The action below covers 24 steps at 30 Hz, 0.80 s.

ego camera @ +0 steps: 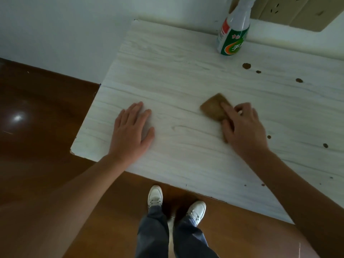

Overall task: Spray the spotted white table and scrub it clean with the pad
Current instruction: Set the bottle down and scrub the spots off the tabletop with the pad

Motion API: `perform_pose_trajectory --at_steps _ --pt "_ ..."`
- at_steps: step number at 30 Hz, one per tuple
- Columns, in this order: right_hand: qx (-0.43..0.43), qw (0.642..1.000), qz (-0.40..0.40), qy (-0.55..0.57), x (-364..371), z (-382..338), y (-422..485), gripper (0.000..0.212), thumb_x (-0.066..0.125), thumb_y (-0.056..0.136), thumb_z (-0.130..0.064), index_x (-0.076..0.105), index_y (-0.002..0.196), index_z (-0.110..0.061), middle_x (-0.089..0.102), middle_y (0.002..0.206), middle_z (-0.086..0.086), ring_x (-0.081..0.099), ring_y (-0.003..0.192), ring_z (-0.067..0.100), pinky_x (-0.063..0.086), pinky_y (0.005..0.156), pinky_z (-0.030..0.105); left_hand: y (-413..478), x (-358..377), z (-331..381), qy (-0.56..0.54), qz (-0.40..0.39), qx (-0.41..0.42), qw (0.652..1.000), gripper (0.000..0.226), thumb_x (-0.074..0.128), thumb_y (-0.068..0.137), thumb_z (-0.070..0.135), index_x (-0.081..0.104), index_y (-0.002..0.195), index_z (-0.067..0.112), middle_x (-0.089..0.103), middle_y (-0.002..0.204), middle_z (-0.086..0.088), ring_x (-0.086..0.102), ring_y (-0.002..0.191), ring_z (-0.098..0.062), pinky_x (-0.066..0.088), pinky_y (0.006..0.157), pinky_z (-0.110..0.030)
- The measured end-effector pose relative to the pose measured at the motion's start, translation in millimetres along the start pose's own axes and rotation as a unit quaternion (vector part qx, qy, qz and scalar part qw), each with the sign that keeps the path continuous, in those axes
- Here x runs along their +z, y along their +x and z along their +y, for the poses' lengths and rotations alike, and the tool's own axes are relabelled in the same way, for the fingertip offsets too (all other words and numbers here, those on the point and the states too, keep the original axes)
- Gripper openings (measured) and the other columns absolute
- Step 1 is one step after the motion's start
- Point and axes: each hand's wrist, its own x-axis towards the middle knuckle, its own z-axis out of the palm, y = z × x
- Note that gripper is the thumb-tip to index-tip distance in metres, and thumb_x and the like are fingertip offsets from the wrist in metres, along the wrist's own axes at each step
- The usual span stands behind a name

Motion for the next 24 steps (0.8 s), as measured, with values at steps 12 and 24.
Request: perform_pose_trajectory --at_steps 12,24 --pt "-0.111 0.99 -0.048 0.069 34.9 -102.4 -47.1 0.048 0.054 0.094 -0.031 0.052 0.141 -0.02 0.05 0.118 0.007 0.051 0.101 0.022 0.053 0.081 0.038 -0.1 2.4 0.6 -0.003 0.022 0.002 1.0 0.063 0.039 0.1 0.05 0.042 0.153 0.016 0.031 0.165 -0.01 0.022 0.156 -0.028 0.017 0.128 -0.048" --pt "0.166 0.986 0.018 -0.017 -7.9 27.9 15.5 0.05 0.049 0.098 -0.032 0.046 0.146 -0.02 0.043 0.127 0.014 0.047 0.109 0.03 0.052 0.079 0.043 -0.9 4.2 -1.5 0.01 0.018 0.008 1.0 0.058 0.041 0.101 0.044 0.043 0.152 0.015 0.031 0.166 -0.011 0.022 0.157 -0.029 0.017 0.128 -0.051"
